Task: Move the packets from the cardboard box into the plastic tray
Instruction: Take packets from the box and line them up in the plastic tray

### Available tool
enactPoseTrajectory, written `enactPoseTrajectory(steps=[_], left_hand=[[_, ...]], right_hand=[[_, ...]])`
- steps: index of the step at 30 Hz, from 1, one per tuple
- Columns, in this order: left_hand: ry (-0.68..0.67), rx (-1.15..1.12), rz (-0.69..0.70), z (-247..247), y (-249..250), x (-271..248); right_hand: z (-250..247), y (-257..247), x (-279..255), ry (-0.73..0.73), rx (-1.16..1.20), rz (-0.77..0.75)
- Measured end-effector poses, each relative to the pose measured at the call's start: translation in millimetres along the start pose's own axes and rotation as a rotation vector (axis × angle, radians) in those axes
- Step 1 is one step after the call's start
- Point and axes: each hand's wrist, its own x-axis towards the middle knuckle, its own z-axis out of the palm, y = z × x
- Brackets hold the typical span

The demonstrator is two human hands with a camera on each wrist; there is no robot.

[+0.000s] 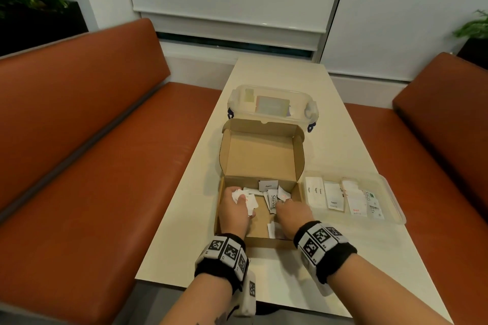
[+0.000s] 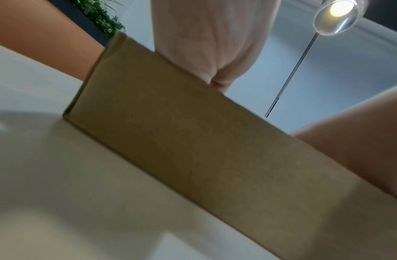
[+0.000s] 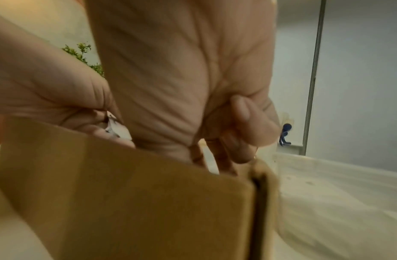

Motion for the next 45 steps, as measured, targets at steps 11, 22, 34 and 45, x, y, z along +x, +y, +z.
enactPoseTrajectory(steps=[11, 22, 34, 45], left_hand=[[0.099, 0.164, 0.052, 4, -3, 0], [0.197, 0.226, 0.025, 5, -4, 3], [0.080, 0.190, 0.144, 15, 10, 2], [-0.367, -0.138, -0.046, 95, 46, -24]], right_hand=[[2, -8, 2, -0.084, 0.231, -0.067], [5, -10, 8, -0.150, 0.346, -0.118], [-15, 20, 12, 0.031, 0.858, -0.011], [-19, 108, -17, 0.239, 1.242, 0.008]])
